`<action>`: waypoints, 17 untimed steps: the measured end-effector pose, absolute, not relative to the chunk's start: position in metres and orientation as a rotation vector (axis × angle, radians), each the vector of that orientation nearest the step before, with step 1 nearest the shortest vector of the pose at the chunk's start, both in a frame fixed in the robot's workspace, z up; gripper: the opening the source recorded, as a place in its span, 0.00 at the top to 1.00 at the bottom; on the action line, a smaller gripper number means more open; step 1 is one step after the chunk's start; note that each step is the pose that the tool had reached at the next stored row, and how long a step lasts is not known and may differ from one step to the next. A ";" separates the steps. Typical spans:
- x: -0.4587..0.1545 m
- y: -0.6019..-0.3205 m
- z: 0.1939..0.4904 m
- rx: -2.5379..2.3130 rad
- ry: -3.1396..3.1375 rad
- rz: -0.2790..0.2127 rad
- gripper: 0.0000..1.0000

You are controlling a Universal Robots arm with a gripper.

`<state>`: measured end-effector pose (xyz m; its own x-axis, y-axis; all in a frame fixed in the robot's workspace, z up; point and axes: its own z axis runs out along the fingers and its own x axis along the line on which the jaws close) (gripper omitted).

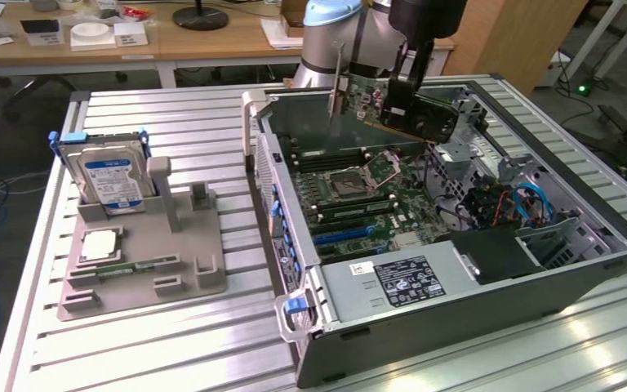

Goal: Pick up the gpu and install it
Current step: 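Insert the gpu into the slot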

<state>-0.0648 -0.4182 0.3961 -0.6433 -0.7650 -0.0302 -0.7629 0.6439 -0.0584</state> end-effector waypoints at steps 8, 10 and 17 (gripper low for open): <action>-0.065 -0.418 0.396 -1.462 2.718 -0.057 0.72; -0.065 -0.418 0.395 -1.511 2.691 -0.056 0.72; -0.065 -0.418 0.394 -1.664 2.597 -0.052 0.72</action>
<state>-0.0648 -0.4183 0.3942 -0.4171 -0.9084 -0.0299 -0.9064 0.4182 -0.0589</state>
